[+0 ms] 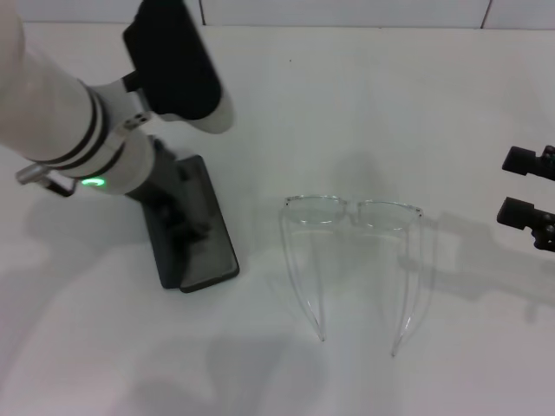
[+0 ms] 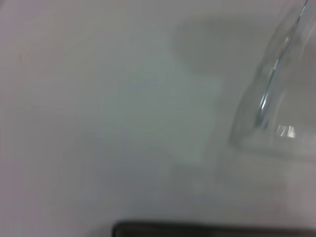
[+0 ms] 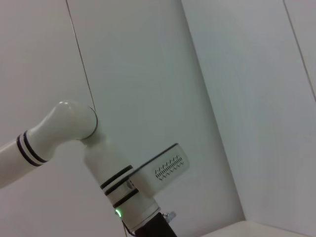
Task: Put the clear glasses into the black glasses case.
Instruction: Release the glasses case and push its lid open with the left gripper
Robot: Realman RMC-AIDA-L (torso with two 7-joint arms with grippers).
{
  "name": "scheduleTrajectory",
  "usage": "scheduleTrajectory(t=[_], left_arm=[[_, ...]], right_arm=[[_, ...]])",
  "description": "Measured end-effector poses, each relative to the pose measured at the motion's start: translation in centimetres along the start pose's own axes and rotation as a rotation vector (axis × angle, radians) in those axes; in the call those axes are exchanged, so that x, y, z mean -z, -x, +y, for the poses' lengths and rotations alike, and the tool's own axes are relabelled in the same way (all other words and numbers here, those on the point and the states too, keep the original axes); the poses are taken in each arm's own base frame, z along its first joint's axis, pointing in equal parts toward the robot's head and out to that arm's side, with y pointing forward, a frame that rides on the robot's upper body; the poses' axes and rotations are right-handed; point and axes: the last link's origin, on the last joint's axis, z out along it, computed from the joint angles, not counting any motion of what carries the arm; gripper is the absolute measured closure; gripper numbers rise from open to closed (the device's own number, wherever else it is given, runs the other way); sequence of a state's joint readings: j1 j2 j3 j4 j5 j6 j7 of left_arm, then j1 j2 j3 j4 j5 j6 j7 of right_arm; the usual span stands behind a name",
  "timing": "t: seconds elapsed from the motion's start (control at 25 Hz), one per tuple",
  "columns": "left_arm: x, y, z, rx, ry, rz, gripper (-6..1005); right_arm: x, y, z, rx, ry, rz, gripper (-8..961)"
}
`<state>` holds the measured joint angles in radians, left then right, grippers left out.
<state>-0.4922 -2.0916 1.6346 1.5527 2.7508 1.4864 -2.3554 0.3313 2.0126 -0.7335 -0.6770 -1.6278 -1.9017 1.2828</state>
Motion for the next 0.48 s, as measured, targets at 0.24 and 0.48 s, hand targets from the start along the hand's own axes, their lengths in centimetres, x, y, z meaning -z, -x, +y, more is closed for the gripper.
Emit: scheduleTrajectory(t=[0.24, 0.48], left_arm=[[1.3, -2.0, 0.4, -0.037, -0.046, 0.076, 247], [2.7, -3.0, -0.8, 0.062, -0.143, 0.117, 248]], right_arm=[[-0.3, -0.1, -0.1, -0.003, 0.009, -0.005, 225], [0.2, -0.4, 0.0, -0.002, -0.008, -0.008, 225]])
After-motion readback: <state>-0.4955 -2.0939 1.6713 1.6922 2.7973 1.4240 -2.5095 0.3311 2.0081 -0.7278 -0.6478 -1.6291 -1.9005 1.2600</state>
